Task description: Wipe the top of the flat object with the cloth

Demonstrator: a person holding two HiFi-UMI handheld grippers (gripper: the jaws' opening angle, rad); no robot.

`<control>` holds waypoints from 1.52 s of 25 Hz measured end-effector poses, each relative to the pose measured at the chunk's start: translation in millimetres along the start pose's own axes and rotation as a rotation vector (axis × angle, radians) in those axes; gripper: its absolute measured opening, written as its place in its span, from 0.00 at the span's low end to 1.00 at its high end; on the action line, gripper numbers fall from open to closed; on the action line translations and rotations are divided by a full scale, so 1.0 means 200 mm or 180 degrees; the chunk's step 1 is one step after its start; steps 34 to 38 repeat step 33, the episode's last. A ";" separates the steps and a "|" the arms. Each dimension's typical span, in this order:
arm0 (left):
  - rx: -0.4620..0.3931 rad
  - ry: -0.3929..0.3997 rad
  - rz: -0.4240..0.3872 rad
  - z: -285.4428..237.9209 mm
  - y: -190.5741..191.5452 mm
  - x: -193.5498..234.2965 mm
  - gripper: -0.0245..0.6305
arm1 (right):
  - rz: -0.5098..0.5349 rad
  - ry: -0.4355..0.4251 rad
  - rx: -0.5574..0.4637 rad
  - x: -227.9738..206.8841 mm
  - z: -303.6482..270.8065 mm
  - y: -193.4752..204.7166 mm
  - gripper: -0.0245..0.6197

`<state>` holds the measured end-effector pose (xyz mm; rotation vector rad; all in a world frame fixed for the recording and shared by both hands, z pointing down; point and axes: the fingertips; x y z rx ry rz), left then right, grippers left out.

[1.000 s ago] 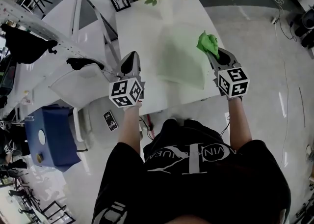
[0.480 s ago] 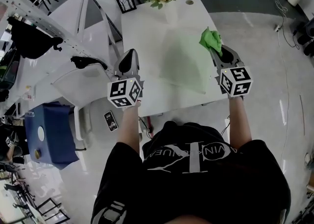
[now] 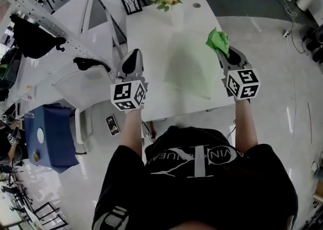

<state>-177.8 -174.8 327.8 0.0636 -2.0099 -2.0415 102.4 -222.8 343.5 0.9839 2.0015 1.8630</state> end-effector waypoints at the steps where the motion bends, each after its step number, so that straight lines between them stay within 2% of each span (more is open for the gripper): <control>1: -0.0003 -0.0002 0.0002 0.00 0.00 0.00 0.05 | -0.0004 0.0004 0.0000 0.00 0.00 0.00 0.14; 38: 0.0104 -0.0040 0.0115 -0.01 0.05 0.02 0.05 | -0.0052 -0.0033 0.0123 -0.01 0.00 0.07 0.14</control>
Point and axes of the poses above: the fingertips, and each gripper's own axes: z backward along the fingers, x to its left, y out of its underside, and after that the axes turned 12 degrees about z, right-handed
